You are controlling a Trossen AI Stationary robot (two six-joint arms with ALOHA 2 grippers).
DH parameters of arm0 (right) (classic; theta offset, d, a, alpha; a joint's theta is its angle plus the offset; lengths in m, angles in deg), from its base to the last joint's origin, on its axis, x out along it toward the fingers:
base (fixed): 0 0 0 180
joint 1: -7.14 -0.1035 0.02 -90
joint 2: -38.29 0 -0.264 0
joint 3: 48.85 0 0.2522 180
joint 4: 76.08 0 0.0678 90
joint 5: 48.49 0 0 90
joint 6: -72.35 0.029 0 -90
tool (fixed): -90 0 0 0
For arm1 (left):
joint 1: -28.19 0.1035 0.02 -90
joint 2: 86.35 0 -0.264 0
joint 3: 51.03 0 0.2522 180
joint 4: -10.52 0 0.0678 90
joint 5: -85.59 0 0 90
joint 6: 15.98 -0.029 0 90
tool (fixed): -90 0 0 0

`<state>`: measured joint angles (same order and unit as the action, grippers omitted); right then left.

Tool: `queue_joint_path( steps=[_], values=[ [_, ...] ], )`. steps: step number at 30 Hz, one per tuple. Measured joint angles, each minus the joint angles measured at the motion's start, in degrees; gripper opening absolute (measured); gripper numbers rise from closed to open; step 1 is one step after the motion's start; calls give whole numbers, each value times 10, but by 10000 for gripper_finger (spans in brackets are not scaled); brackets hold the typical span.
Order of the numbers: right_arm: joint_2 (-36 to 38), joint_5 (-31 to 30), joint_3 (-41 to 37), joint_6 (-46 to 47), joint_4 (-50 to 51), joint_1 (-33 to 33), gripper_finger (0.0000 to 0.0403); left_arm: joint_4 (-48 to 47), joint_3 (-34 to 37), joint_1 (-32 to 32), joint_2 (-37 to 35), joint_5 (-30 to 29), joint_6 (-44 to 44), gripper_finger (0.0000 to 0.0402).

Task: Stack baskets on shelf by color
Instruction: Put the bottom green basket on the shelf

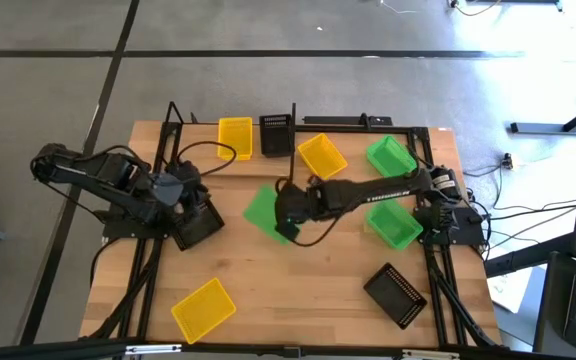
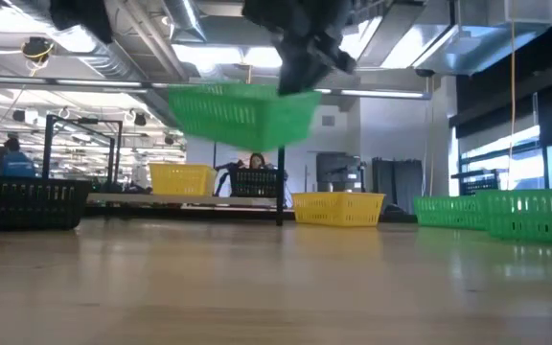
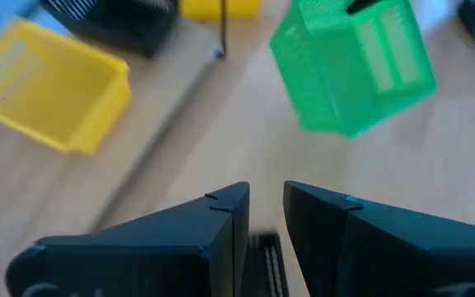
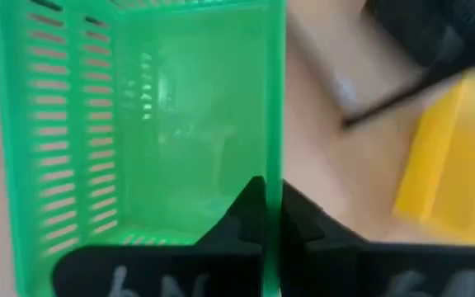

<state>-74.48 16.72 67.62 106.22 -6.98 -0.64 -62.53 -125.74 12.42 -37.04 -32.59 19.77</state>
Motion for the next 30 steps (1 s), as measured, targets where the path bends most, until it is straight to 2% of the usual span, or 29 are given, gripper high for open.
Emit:
queue_joint_path(
  steps=[7,11,16,19,23,30],
  values=[
    [0,-121,42,-106,-9,28,0,79,0,0,32,-131,-89,70],
    [0,-165,42,-145,-33,44,0,136,0,0,60,-198,-166,70],
    [0,-177,42,-212,-84,59,0,172,0,0,101,-243,-274,70],
    [0,-184,42,-255,-113,67,0,195,0,6,127,-267,-288,70],
    [0,-182,42,-295,-143,70,0,207,0,17,149,-335,-286,70],
    [0,-182,42,-342,-172,70,0,240,0,53,154,-313,-285,70]
  ],
)
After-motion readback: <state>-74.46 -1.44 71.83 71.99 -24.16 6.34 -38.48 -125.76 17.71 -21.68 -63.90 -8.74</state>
